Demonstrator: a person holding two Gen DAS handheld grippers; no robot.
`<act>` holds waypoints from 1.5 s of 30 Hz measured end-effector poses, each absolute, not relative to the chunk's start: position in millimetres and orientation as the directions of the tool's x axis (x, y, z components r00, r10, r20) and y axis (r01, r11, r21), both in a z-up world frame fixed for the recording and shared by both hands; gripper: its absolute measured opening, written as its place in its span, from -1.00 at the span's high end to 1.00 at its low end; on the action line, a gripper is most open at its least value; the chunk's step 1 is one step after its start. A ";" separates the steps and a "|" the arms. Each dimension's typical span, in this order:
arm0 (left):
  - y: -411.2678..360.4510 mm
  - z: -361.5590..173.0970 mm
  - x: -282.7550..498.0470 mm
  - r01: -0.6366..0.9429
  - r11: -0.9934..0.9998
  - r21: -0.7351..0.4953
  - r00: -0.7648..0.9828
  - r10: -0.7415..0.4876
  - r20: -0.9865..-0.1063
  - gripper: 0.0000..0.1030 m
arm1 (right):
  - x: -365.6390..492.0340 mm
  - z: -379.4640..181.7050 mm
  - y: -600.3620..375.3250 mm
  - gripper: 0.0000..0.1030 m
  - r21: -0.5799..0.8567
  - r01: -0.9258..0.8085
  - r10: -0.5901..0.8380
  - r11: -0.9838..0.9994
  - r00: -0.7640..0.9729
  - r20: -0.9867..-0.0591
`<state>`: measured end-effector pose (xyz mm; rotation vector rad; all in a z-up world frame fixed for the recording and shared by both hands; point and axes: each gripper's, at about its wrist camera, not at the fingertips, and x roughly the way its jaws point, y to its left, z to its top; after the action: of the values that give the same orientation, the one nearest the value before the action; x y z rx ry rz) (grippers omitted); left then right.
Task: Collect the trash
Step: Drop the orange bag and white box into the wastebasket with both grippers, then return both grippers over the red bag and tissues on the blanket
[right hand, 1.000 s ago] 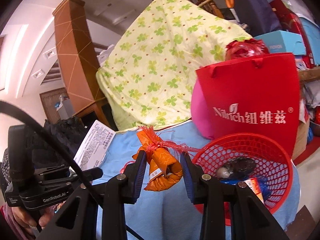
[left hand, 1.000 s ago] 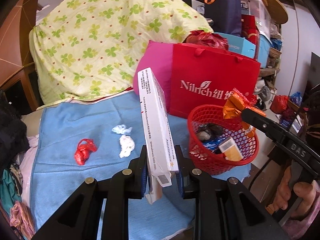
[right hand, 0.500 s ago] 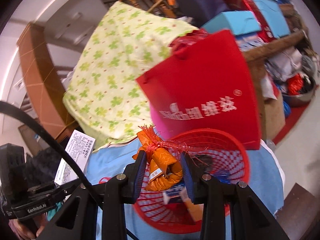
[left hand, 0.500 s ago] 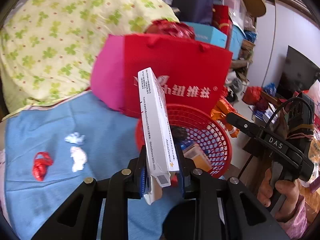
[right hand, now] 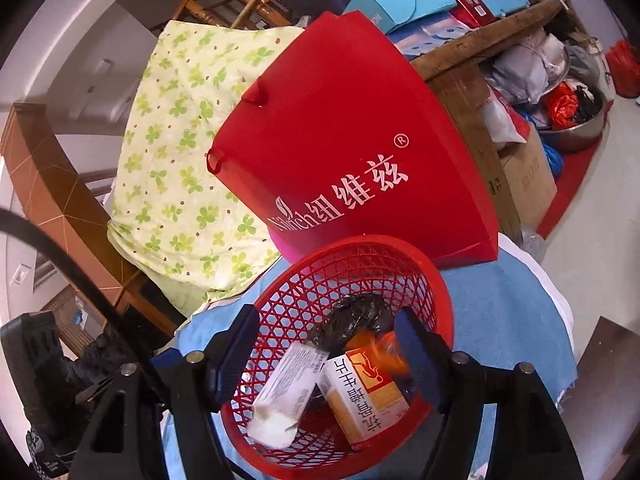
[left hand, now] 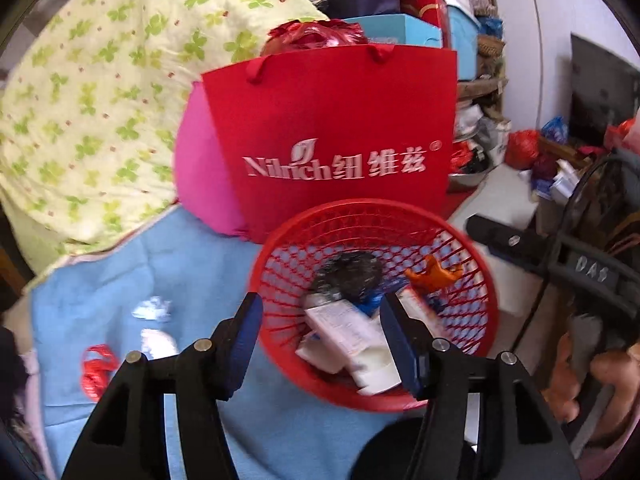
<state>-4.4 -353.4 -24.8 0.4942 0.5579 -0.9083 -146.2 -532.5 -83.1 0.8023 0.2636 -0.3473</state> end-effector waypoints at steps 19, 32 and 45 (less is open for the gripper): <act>-249.3 10.5 10.7 0.655 0.726 0.207 0.687 -0.460 -0.563 -0.29 | -132.2 -23.3 -458.3 -0.44 0.559 0.272 -0.126 0.783 0.950 -0.286; -199.0 9.4 27.9 0.572 0.800 0.181 0.736 -0.403 -0.544 -0.33 | -102.0 -3.7 -387.7 -0.44 0.444 0.170 -0.032 0.880 0.953 -0.302; -154.2 -8.3 58.3 0.492 0.861 0.124 0.746 -0.344 -0.570 -0.33 | -62.8 -10.4 -340.5 -0.44 0.376 0.107 0.044 0.921 0.928 -0.371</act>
<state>58.3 -154.2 -8.3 0.2762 0.5653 -0.4642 -62.8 -340.5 -10.4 0.4025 0.3843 -0.0334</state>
